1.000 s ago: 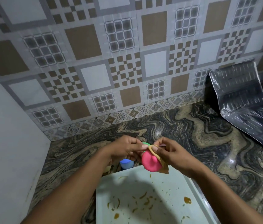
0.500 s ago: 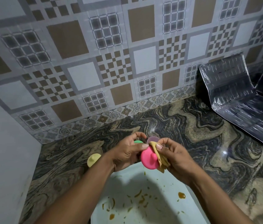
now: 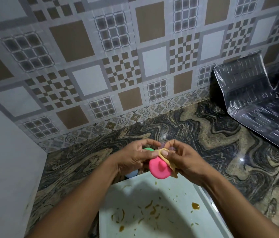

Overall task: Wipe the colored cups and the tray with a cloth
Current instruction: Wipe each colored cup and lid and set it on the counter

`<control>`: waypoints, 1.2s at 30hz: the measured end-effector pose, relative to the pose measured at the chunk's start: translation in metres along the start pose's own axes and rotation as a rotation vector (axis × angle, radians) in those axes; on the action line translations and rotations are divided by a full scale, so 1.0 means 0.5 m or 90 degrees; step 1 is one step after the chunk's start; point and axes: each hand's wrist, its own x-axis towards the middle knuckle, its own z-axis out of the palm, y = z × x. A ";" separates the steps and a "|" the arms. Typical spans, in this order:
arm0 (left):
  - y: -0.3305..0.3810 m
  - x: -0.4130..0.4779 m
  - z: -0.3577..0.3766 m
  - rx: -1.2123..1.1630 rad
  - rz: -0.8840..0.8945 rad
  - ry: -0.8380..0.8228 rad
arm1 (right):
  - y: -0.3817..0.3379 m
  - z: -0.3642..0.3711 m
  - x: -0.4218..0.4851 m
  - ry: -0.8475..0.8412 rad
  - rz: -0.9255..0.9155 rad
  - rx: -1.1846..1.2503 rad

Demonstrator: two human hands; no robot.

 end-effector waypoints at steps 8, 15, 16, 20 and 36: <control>-0.033 0.032 0.032 -0.081 0.167 0.146 | 0.034 0.005 -0.011 0.149 -0.060 0.136; -0.025 0.025 0.025 0.003 -0.076 0.095 | 0.046 0.008 -0.018 0.058 -0.011 -0.002; -0.011 0.028 0.030 0.079 -0.121 0.107 | 0.032 0.007 -0.011 0.015 -0.004 -0.049; 0.027 0.052 0.069 0.256 -0.099 0.232 | -0.014 0.012 0.014 -0.013 -0.015 -0.101; -0.035 0.076 0.059 -0.010 -0.060 0.300 | 0.047 0.018 -0.007 0.117 -0.024 -0.044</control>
